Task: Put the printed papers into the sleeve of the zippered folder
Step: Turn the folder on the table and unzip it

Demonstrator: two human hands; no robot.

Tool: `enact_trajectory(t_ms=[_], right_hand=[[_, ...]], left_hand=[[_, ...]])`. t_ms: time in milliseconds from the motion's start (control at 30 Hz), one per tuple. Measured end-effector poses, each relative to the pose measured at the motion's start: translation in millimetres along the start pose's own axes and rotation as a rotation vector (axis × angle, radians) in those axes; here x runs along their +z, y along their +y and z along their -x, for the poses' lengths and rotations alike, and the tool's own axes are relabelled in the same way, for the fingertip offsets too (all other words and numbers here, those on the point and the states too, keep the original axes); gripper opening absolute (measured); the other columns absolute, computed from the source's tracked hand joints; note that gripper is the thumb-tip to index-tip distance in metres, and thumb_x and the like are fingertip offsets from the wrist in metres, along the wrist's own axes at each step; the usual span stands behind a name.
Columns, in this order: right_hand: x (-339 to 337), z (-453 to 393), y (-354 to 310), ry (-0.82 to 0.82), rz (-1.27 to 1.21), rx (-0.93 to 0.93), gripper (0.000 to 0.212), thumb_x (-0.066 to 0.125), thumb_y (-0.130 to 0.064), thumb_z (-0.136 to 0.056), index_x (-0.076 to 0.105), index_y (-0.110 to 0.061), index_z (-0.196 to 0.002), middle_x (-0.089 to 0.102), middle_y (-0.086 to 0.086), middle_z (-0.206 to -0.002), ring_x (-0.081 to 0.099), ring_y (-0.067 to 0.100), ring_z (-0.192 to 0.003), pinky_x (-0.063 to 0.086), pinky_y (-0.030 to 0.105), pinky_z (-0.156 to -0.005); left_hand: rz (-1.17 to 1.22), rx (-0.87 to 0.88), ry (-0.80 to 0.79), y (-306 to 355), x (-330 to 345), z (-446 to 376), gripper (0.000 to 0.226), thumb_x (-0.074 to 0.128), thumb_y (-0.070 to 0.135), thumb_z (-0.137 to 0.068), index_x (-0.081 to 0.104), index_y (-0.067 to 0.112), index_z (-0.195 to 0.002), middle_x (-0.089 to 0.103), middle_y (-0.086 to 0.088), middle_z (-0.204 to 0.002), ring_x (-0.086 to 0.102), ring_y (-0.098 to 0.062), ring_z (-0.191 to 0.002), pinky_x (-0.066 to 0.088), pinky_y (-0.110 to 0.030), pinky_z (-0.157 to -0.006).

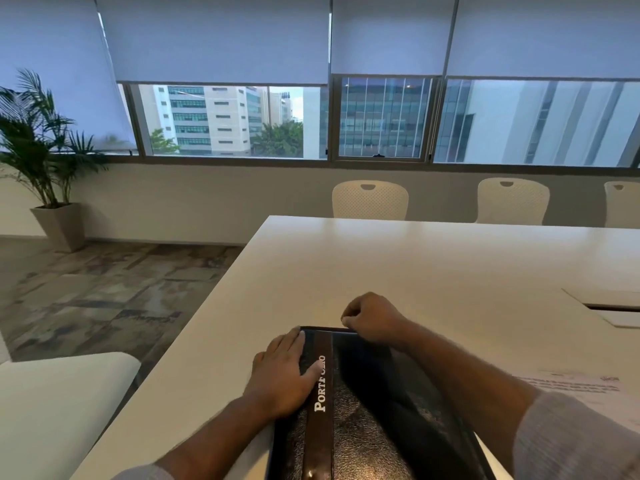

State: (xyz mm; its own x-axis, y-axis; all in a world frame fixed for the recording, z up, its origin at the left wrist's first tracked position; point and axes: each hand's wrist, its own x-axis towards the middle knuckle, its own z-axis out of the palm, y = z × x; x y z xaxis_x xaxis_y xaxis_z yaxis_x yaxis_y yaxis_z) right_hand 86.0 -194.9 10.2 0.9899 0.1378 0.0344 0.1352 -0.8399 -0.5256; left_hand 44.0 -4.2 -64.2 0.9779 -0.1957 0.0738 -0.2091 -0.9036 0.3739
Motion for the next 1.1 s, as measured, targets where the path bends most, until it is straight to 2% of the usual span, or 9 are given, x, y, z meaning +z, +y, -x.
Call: enact_trajectory(t_ms=[167, 267, 400, 567, 733, 867, 967, 1033, 1100], right_hand=[[14, -31, -14, -0.025, 0.044, 0.049, 0.025, 0.063, -0.025, -0.086, 0.077, -0.005, -0.093, 0.074, 0.009, -0.099, 0.067, 0.021, -0.091, 0.056, 0.036, -0.083], [25, -51, -23, -0.11, 0.137, 0.123, 0.039, 0.062, -0.038, -0.087, 0.069, 0.001, -0.087, 0.069, 0.011, -0.092, 0.066, 0.025, -0.094, 0.05, 0.03, -0.072], [32, -65, -45, -0.313, 0.224, 0.182, 0.044, 0.06, -0.037, -0.091, 0.064, -0.001, -0.116, 0.066, 0.012, -0.116, 0.055, 0.019, -0.09, 0.047, 0.032, -0.085], [36, -80, -56, -0.513, 0.196, 0.263, 0.052, 0.054, -0.04, -0.095, 0.057, 0.001, -0.126, 0.061, 0.012, -0.128, 0.055, 0.022, -0.095, 0.045, 0.036, -0.095], [43, -86, -50, -0.484, 0.047, 0.333, 0.041, 0.066, -0.038, -0.087, 0.065, -0.004, -0.11, 0.067, 0.01, -0.11, 0.061, 0.023, -0.095, 0.049, 0.036, -0.094], [50, -88, -52, -0.452, -0.025, 0.389, 0.033, 0.068, -0.034, -0.086, 0.063, -0.006, -0.101, 0.06, 0.006, -0.078, 0.059, 0.02, -0.078, 0.049, 0.033, -0.085], [52, -88, -55, -0.455, 0.003, 0.412, 0.026, 0.064, -0.031, -0.088, 0.06, -0.005, -0.091, 0.056, 0.007, -0.077, 0.059, 0.023, -0.092, 0.047, 0.036, -0.099], [52, -88, -55, -0.442, 0.014, 0.42, 0.023, 0.062, -0.029, -0.088, 0.058, -0.006, -0.084, 0.056, 0.007, -0.078, 0.059, 0.023, -0.092, 0.047, 0.036, -0.099], [52, -88, -54, -0.422, 0.003, 0.421, 0.022, 0.061, -0.027, -0.087, 0.061, -0.006, -0.092, 0.058, 0.007, -0.081, 0.059, 0.022, -0.089, 0.049, 0.035, -0.095]], left_hand=[[0.092, 0.023, 0.021, -8, 4, 0, 0.071, 0.031, 0.059, -0.096, 0.009, 0.028, -0.155, 0.005, 0.011, -0.163, 0.008, -0.006, -0.147, 0.006, -0.035, -0.118], [0.1, 0.034, 0.048, -10, 7, -1, 0.07, 0.031, 0.057, -0.096, 0.008, 0.028, -0.155, 0.004, 0.011, -0.163, 0.008, -0.003, -0.147, 0.006, -0.033, -0.119], [0.101, 0.034, 0.041, -11, 7, -2, 0.07, 0.031, 0.057, -0.096, 0.006, 0.029, -0.155, 0.004, 0.012, -0.163, 0.007, -0.003, -0.147, 0.005, -0.035, -0.12], [0.107, 0.044, 0.049, -10, 7, -2, 0.069, 0.032, 0.056, -0.096, 0.006, 0.03, -0.154, 0.007, 0.012, -0.163, 0.008, -0.003, -0.147, 0.004, -0.035, -0.119], [0.112, 0.039, 0.045, -10, 7, 0, 0.068, 0.031, 0.056, -0.096, 0.006, 0.031, -0.154, 0.006, 0.013, -0.163, 0.009, -0.003, -0.146, 0.003, -0.032, -0.118], [0.102, 0.031, 0.032, -10, 7, -1, 0.069, 0.03, 0.057, -0.096, 0.005, 0.03, -0.154, 0.005, 0.013, -0.163, 0.01, -0.004, -0.146, 0.004, -0.033, -0.119], [0.108, 0.029, 0.027, -11, 7, -1, 0.07, 0.03, 0.058, -0.096, 0.005, 0.03, -0.154, 0.006, 0.013, -0.163, 0.01, -0.004, -0.146, 0.004, -0.034, -0.12], [0.113, 0.025, 0.028, -11, 7, 0, 0.07, 0.03, 0.058, -0.096, 0.004, 0.031, -0.155, 0.005, 0.013, -0.163, 0.01, -0.004, -0.146, 0.004, -0.034, -0.12], [0.112, 0.021, 0.025, -10, 7, -1, 0.07, 0.03, 0.058, -0.096, 0.004, 0.031, -0.155, 0.005, 0.013, -0.163, 0.01, -0.004, -0.146, 0.003, -0.034, -0.119]])
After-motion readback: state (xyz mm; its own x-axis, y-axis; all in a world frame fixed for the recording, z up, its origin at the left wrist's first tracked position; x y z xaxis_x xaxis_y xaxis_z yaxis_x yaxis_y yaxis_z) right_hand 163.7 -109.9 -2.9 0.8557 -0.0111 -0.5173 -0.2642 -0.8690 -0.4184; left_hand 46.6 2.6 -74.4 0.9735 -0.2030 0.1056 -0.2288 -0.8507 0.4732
